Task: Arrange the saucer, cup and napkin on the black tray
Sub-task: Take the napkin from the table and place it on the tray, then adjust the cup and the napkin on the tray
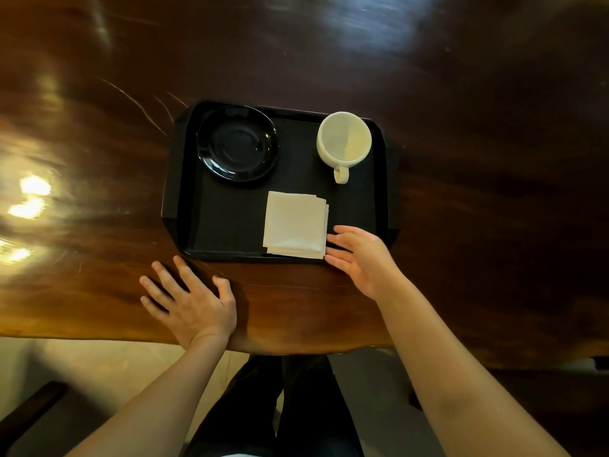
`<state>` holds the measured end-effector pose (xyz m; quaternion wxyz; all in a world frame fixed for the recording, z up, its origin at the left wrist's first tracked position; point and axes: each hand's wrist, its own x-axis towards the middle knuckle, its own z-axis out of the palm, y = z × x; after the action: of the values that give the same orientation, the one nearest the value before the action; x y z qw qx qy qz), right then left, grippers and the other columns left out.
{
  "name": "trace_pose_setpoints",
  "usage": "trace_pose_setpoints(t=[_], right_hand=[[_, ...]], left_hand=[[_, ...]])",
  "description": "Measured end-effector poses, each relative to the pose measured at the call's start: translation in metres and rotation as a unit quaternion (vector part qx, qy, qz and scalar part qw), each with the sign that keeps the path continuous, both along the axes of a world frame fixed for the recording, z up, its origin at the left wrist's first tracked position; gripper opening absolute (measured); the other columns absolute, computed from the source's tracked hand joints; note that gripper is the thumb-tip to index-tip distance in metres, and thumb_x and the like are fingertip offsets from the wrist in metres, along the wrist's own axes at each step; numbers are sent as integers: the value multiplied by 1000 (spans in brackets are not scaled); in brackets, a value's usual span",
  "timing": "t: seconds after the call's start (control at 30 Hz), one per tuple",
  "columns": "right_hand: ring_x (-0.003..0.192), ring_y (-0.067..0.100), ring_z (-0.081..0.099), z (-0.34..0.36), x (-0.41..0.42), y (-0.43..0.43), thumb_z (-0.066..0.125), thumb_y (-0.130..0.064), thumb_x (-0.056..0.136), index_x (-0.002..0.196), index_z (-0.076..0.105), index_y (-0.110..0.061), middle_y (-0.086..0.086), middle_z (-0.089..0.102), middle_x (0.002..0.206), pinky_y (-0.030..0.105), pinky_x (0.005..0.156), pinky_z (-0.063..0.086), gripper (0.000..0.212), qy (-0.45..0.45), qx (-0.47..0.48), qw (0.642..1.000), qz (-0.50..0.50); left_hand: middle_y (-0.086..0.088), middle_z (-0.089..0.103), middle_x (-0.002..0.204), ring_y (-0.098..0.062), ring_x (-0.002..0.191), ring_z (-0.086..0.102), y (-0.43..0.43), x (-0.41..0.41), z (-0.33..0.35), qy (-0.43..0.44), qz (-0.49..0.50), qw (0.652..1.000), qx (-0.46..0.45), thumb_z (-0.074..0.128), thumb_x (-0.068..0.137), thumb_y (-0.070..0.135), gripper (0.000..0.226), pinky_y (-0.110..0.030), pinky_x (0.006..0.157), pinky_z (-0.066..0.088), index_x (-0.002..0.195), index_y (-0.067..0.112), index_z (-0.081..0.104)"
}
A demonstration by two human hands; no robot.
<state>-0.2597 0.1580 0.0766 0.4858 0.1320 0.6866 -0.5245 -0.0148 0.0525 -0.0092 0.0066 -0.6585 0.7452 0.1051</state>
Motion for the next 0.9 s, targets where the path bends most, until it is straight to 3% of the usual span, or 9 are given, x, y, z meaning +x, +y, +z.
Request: trace_pose_setpoints(t=[0.2, 0.43, 0.67, 0.9], right_hand=[[97, 22, 72, 18, -32, -5, 51, -11, 101, 126, 61, -12, 7, 72, 112, 37, 82, 60, 27, 84, 35, 996, 26], [91, 18, 72, 10, -57, -41, 61, -17, 97, 136, 51, -16, 4, 65, 115, 35, 77, 62, 40, 183, 65, 981, -11], [85, 19, 74, -6, -57, -66, 63, -26, 97, 107, 65, -23, 5, 72, 104, 29, 66, 61, 11, 122, 25, 990, -60], [79, 18, 74, -5, -57, -80, 73, -27, 89, 116, 70, -18, 2, 77, 98, 29, 67, 59, 28, 105, 17, 994, -10]], left_hand=[[-22, 23, 170, -49, 157, 14, 0, -1, 0, 3, 2, 1000, 2, 37, 95, 54, 80, -62, 125, 7, 161, 9, 31], [-23, 22, 169, -49, 157, 14, 0, 1, -3, 5, 0, 1000, -7, 37, 95, 52, 79, -62, 124, 7, 161, 9, 30], [-23, 22, 169, -49, 157, 14, 0, 2, -7, 11, -3, 1000, -16, 37, 95, 53, 79, -63, 124, 8, 160, 9, 30], [-23, 20, 169, -49, 157, 12, 1, 1, -5, 20, -2, 1000, -13, 37, 94, 52, 79, -63, 124, 7, 160, 8, 29]])
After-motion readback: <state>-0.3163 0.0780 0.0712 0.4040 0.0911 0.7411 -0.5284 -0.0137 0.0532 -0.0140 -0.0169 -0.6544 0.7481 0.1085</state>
